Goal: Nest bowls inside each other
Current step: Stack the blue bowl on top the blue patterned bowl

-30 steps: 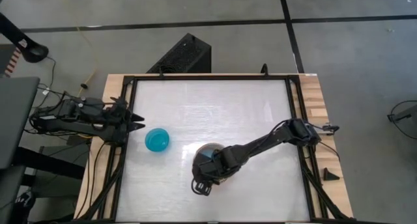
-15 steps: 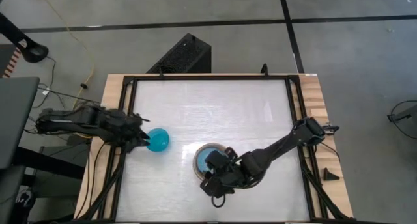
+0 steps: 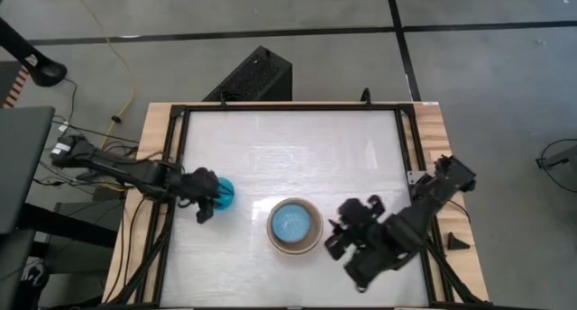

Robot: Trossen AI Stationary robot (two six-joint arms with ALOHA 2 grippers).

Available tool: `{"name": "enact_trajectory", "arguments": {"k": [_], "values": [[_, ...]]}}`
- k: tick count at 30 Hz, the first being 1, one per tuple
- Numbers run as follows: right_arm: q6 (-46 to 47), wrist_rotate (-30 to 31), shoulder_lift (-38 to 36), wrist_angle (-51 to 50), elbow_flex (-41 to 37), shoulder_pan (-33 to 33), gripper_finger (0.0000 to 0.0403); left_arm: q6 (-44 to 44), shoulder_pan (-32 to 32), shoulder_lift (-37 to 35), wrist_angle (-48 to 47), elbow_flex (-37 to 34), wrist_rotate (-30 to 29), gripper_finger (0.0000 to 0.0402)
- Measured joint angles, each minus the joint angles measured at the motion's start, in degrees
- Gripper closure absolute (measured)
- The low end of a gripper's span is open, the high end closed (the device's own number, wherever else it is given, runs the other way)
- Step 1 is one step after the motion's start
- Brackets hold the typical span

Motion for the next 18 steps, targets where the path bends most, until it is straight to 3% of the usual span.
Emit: {"name": "enact_trajectory", "arguments": {"k": [4, 9, 13, 15, 18], "values": [[3.42, 5.07, -2.7, 0.06, -2.2, 3.93, 0.0202, 1.83, -0.91, 7.16, 5.4, 0.07, 1.79, 0.0266], [8.12, 5.87, -5.85, -0.07, -5.62, 6.25, 0.0202, -2.46, -0.03, 14.93, 5.16, 0.07, -1.71, 0.0266], [10.16, 5.75, -6.48, -0.05, -7.68, 7.26, 0.0202, -2.23, 0.13, 20.57, 6.9, 0.07, 0.17, 0.0273], [10.98, 5.68, -6.76, -0.08, -8.31, 7.7, 0.0202, -1.22, 0.13, 22.92, 9.1, 0.07, 3.08, 0.0295], [11.26, 5.11, -6.66, 0.0, -8.55, 7.8, 0.0202, -0.95, 0.05, 24.13, 14.25, 0.11, 6.99, 0.0365]]}}
